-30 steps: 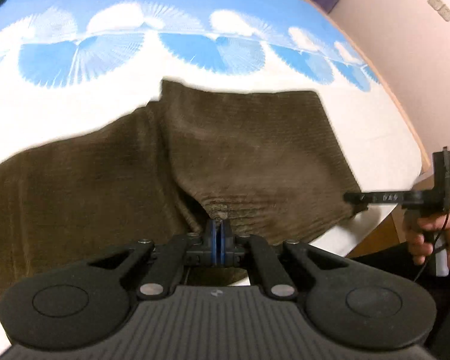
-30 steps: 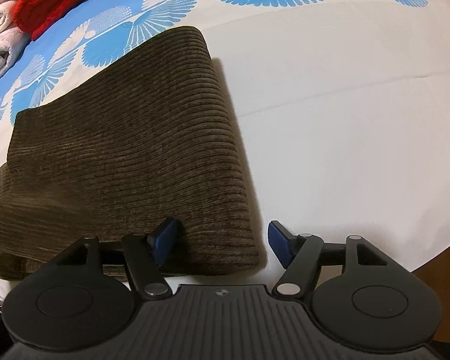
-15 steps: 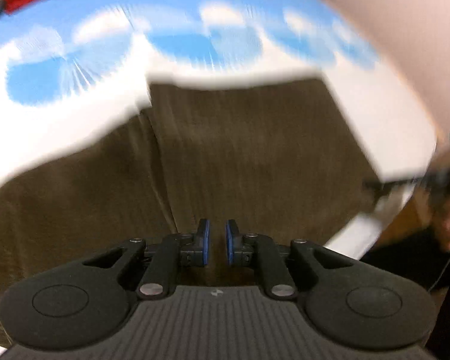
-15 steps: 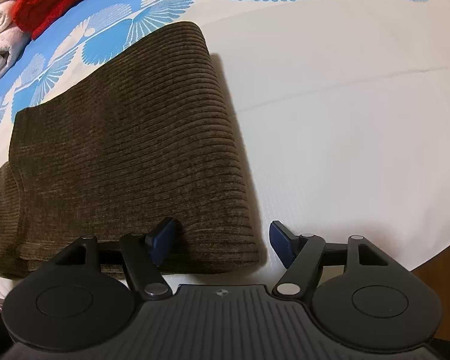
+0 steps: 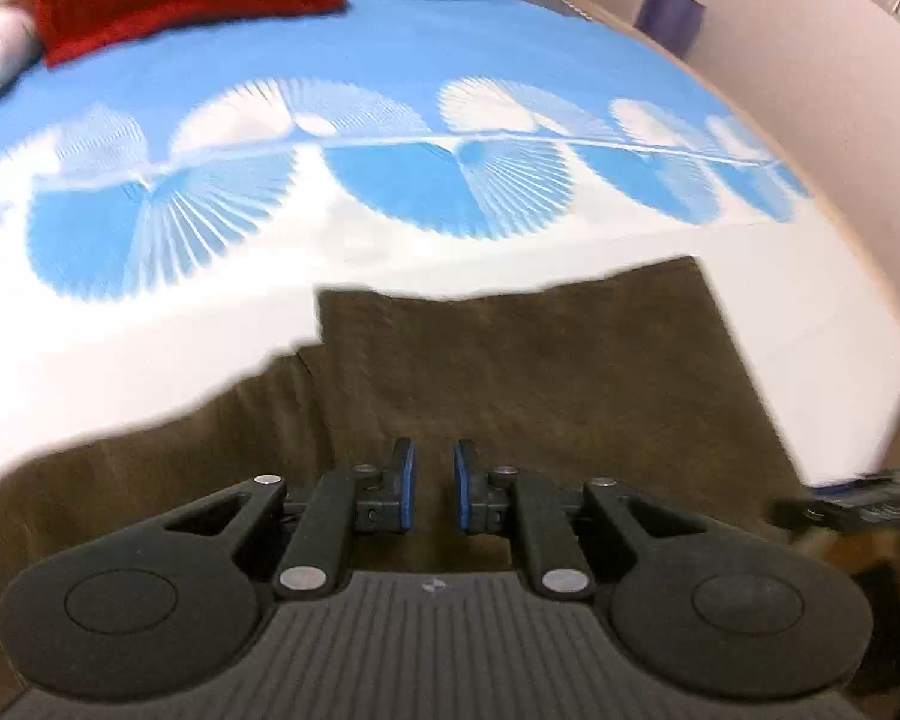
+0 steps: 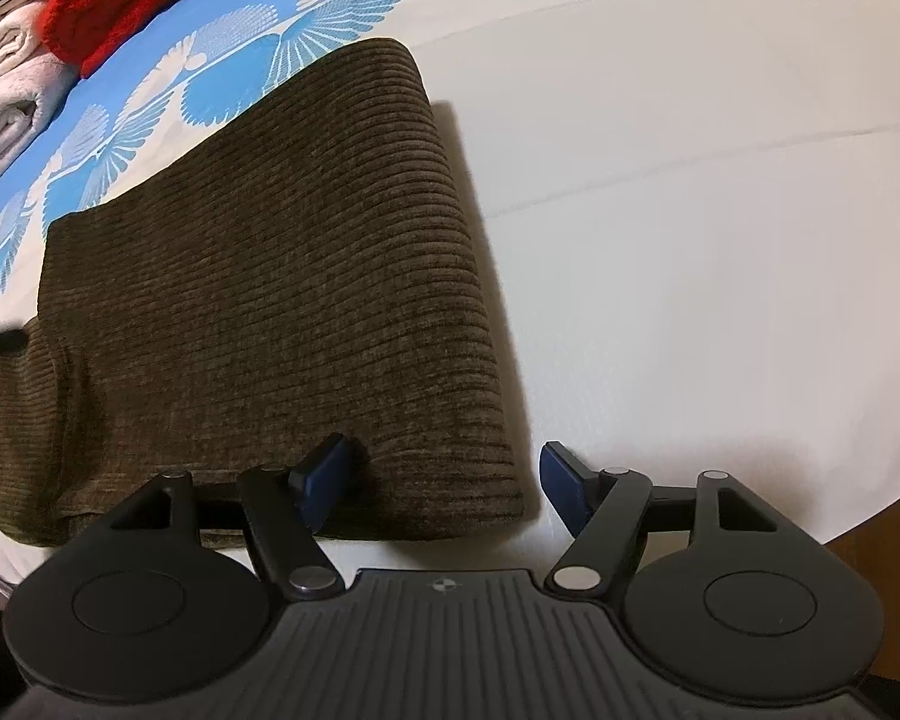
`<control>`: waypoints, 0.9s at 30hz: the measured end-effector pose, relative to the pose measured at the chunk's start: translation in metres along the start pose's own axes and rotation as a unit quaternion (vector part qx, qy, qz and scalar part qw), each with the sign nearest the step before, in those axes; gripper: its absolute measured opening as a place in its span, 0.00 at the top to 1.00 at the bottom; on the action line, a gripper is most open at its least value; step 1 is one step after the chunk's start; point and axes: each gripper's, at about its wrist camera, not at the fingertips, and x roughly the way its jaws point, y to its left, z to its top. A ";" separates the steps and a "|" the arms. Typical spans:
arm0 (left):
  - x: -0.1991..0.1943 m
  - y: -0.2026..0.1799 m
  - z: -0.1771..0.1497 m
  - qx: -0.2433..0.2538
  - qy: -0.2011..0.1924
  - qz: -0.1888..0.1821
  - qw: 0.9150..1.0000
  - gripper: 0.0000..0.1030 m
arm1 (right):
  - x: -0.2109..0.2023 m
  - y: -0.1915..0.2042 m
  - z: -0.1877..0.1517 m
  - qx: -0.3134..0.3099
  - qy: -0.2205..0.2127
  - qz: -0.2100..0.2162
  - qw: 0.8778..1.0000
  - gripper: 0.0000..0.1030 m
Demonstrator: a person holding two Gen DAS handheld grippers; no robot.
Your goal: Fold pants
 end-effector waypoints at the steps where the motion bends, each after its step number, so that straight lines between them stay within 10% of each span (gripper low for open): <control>1: 0.007 0.000 -0.001 0.010 0.007 0.021 1.000 0.86 | 0.001 -0.001 0.001 -0.001 0.000 0.001 1.000 0.30; 6: 0.046 0.021 -0.006 -0.004 0.119 0.113 0.986 0.77 | 0.004 -0.004 0.002 0.003 0.004 0.008 1.000 0.30; 13: -0.008 -0.004 0.008 0.025 0.006 0.083 0.996 0.78 | 0.007 -0.003 0.003 -0.003 0.004 0.007 1.000 0.30; 17: -0.003 -0.013 0.004 0.028 0.009 0.032 0.999 0.77 | 0.009 -0.001 0.003 -0.004 0.005 0.003 1.000 0.30; 22: 0.001 -0.010 0.003 0.048 0.003 0.132 0.990 0.76 | 0.011 0.003 0.004 -0.007 0.004 -0.005 1.000 0.30; 27: -0.031 -0.015 0.007 0.036 -0.067 0.042 0.996 0.72 | 0.012 0.005 0.003 -0.004 0.004 -0.008 1.000 0.30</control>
